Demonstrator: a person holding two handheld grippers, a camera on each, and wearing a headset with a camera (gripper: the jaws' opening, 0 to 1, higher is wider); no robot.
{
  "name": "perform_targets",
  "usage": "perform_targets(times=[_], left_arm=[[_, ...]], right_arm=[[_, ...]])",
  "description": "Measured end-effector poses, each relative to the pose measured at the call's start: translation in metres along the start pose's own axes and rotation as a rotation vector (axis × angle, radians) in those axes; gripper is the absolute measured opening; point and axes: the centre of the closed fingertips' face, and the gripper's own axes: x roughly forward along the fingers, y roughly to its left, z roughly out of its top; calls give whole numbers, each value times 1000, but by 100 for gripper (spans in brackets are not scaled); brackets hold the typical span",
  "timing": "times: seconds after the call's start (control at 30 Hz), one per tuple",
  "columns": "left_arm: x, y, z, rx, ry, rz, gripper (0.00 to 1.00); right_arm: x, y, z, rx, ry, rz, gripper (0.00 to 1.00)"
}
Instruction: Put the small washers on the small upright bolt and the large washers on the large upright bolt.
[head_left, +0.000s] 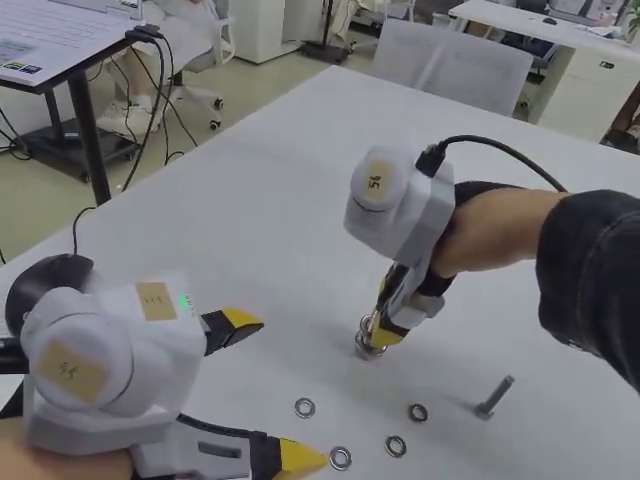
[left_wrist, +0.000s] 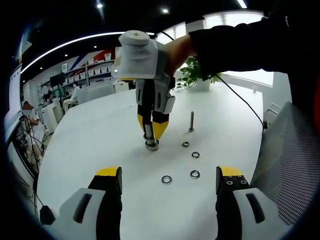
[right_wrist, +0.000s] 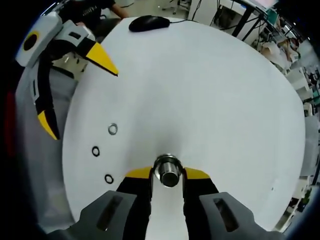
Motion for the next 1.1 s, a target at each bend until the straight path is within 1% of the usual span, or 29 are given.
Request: perform_targets(times=[0.3,0.5,0.67,1.0,1.1], left_arm=[[1,1,-2,-5,3,0,76],[1,1,-3,-7,8,-1,76],[2,1,-3,-8,10,-2,76],[2,0,-3,-9,6,-3,76],[3,0,-3,-9,7,-4,76]], right_arm=[[9,-2,-1,7,5,9,24],[14,-1,-2,6,6,17,24],[15,-2,-2,13,2,21,24],[16,-2,-5,-4,7,19,25],[16,-2,-8,-10,18,18,25]])
